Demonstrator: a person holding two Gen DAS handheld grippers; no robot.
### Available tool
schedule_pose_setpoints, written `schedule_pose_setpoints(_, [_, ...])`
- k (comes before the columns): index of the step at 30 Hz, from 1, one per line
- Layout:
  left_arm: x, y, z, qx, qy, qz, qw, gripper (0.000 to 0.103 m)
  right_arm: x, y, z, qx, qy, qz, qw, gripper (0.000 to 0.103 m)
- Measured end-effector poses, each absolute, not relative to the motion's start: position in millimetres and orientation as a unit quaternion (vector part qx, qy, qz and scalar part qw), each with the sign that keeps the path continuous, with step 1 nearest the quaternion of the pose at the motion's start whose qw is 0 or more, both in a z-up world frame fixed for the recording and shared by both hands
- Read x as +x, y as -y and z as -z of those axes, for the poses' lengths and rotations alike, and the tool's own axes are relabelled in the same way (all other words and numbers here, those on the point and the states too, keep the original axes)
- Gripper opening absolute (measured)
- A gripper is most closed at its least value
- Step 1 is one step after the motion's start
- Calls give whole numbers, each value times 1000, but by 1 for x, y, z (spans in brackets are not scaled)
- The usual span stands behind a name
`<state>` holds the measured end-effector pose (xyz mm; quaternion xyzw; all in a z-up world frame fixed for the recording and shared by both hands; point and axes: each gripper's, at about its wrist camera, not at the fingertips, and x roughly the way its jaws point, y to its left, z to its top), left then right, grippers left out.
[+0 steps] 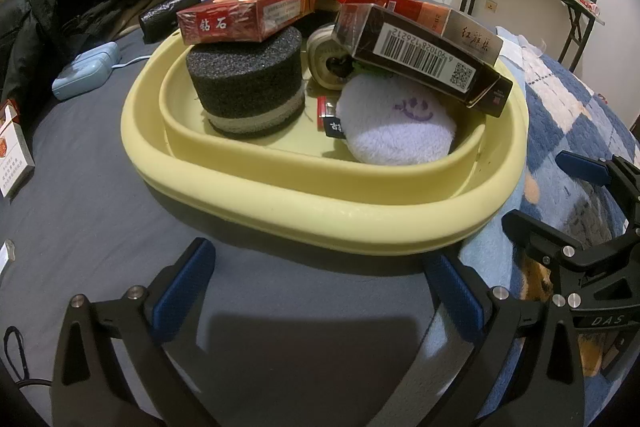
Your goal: Organize rigid objects
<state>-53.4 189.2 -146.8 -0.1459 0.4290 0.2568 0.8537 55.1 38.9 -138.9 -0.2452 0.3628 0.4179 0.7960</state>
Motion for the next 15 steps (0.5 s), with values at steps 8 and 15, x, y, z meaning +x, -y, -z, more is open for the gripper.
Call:
schedule_pose_setpoints(8, [-53,-190,147,-146,-429,-257,854,103,55,-39,139,-245,-363,-418,796,103])
schedule_pose_setpoints(15, [-53,-189,147,-146,-429,-257,854,103,55,-39,139,-245,-363,-418,796,103])
